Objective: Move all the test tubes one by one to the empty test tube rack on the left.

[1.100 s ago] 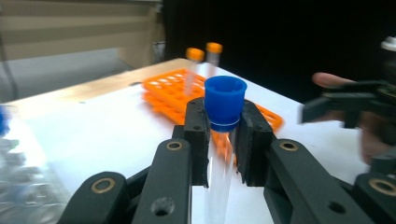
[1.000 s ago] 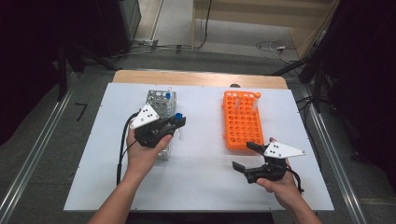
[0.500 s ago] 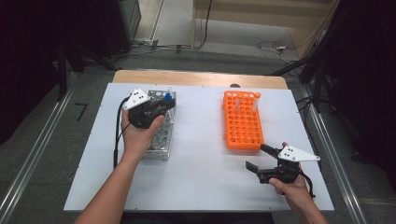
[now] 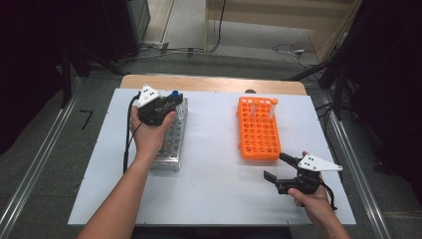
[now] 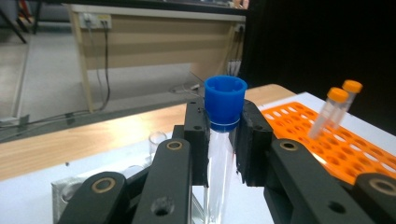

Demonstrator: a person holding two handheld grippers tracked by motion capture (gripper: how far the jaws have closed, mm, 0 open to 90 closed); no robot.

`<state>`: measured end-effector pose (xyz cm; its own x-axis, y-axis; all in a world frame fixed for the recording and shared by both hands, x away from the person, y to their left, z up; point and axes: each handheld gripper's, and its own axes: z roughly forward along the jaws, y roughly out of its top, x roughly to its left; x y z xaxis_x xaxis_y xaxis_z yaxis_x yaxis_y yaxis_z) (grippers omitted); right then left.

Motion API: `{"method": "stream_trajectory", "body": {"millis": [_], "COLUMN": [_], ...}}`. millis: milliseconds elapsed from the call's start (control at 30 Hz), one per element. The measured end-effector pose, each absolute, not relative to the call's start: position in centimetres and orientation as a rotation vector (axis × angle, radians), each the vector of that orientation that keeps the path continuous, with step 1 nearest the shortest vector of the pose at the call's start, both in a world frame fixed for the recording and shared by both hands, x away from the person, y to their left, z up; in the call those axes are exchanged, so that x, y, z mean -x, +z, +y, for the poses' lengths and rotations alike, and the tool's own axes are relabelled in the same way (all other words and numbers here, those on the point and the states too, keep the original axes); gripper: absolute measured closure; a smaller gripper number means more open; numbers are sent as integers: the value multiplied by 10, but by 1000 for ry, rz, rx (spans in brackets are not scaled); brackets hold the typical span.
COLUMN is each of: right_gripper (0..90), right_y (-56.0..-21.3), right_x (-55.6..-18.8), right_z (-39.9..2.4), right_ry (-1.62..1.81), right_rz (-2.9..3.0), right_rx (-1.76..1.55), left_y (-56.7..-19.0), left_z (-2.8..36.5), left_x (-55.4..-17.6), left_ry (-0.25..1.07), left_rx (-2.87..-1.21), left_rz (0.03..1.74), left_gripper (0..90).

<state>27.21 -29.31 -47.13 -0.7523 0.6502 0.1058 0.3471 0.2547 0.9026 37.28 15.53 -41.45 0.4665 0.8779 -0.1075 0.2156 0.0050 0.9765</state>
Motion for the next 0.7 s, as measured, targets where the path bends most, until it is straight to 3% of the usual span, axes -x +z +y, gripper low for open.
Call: {"method": "stream_trajectory", "body": {"millis": [700], "right_gripper": [64], "right_y": [-472], "right_x": [-274], "right_z": [-294], "right_ry": [1511], "right_rz": [2237], "right_rx": [-932], "left_y": [-426], "left_z": [146], "left_x": [-376], "left_ry": [722], "left_rx": [-1671], "left_rz": [1101], "left_gripper": [767]}}
